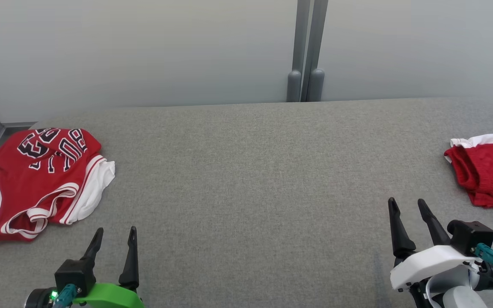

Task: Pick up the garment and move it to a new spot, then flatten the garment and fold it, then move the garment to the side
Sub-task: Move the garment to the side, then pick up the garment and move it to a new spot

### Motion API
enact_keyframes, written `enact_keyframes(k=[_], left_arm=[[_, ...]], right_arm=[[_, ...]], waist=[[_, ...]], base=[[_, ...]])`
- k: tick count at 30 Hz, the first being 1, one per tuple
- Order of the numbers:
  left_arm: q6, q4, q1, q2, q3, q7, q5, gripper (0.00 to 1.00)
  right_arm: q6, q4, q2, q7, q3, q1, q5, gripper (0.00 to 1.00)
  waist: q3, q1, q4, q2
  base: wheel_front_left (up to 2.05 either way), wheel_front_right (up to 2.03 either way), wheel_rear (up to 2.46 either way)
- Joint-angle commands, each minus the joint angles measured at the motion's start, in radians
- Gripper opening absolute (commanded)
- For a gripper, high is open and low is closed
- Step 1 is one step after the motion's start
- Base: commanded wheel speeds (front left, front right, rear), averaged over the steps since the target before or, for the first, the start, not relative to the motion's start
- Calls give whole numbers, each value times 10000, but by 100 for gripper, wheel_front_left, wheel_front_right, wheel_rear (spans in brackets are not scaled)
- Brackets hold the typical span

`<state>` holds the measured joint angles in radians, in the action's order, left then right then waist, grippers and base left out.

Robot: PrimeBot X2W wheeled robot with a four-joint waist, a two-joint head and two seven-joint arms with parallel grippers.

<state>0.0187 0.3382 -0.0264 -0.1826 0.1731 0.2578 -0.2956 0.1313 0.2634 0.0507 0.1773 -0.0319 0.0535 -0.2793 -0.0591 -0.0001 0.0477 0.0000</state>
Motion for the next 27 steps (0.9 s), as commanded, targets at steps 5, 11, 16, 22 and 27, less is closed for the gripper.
enact_keyframes(k=[5,11,16,22,27], left_arm=[[17,84,126,10,-103,80,64,100],[33,9,100,53,-182,83,134,100],[50,-88,39,21,-230,84,296,100],[65,-227,54,22,-278,74,395,100],[91,-322,199,-16,-408,73,258,100]], right_arm=[[-11,217,4,126,93,91,-112,100],[-11,294,4,150,106,153,-65,100],[-11,293,3,129,53,152,16,100],[-11,178,2,70,149,-37,75,100],[-11,194,1,80,420,-74,-100,100]], waist=[[-15,1,1,0],[-15,1,8,0],[8,1,121,0],[9,1,610,0],[0,1,1168,0]], base=[[0,0,0],[0,0,0],[0,0,0],[0,0,0],[0,0,0]])
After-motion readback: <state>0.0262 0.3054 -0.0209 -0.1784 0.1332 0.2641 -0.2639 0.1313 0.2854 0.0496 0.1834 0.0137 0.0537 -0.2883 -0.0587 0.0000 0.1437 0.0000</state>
